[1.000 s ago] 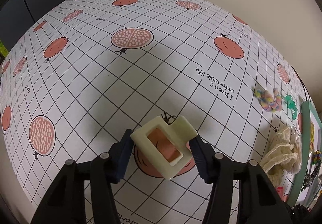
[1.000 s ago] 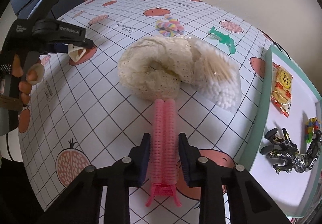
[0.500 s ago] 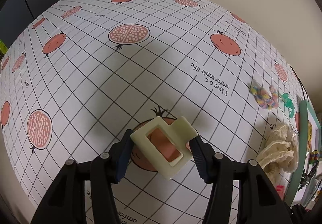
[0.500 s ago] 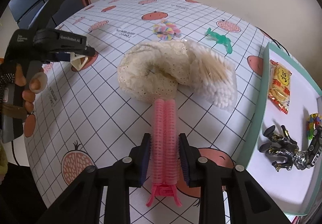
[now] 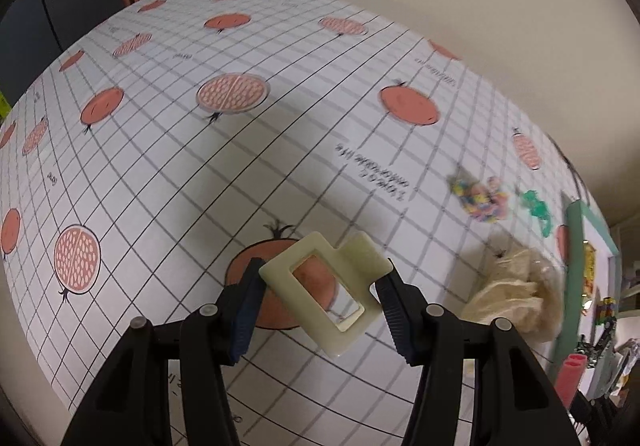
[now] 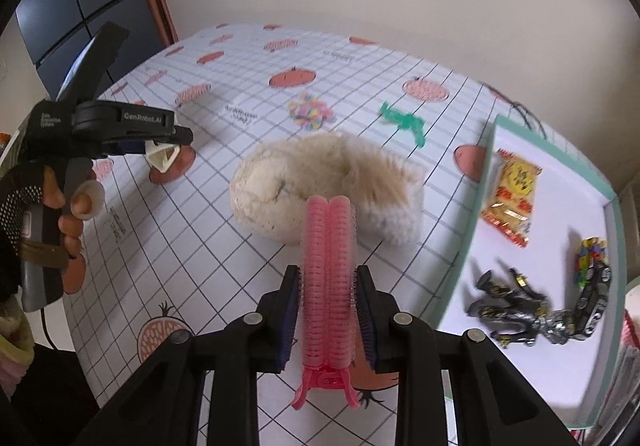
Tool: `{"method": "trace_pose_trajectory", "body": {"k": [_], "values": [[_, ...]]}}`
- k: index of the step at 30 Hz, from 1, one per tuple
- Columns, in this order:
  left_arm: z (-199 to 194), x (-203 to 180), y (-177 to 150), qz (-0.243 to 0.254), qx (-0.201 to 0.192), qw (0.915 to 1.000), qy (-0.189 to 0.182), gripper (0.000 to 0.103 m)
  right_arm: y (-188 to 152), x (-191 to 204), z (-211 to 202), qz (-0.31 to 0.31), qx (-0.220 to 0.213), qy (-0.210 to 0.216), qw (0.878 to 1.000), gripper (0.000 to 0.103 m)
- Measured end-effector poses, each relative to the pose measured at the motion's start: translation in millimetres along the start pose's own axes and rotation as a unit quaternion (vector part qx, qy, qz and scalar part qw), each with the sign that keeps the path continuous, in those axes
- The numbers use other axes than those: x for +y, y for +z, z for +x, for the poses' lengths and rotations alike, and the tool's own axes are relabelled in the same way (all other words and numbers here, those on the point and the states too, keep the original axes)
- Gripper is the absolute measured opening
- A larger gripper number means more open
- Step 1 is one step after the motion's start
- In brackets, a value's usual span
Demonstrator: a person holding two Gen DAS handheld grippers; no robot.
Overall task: Organize objects
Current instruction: 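Lift and carry the clip and hair roller over the tray with both tools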
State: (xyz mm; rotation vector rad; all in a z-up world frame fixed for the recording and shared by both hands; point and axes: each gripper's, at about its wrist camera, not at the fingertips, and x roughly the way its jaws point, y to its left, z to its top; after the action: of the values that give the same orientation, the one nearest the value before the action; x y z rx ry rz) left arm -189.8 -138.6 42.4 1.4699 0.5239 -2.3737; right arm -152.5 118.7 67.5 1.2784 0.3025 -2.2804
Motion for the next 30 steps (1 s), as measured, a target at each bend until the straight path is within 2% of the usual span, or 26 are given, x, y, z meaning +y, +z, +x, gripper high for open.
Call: {"method": "trace_pose_trajectory", "body": {"k": [11, 17, 22, 30], "values": [[-43, -36, -3, 0.017, -0.05, 0.9972, -0.053, 0.058, 5, -41, -41, 0.044, -0.051, -0.02, 0.998, 0.029], [-72, -73, -14, 0.064, -0.083, 0.9914, -0.079, 0.058, 1, -64, -54, 0.07, -0.063, -0.034, 0.995, 0.029], [-88, -119, -30, 0.119, -0.092, 0.9826, -0.11, 0.058, -1, -81, -63, 0.085, -0.074, -0.043, 0.993, 0.029], [-95, -197, -62, 0.202, -0.072, 0.9634, -0.161, 0.058, -9, -122, -82, 0.13, -0.091, -0.069, 0.985, 0.029]]}}
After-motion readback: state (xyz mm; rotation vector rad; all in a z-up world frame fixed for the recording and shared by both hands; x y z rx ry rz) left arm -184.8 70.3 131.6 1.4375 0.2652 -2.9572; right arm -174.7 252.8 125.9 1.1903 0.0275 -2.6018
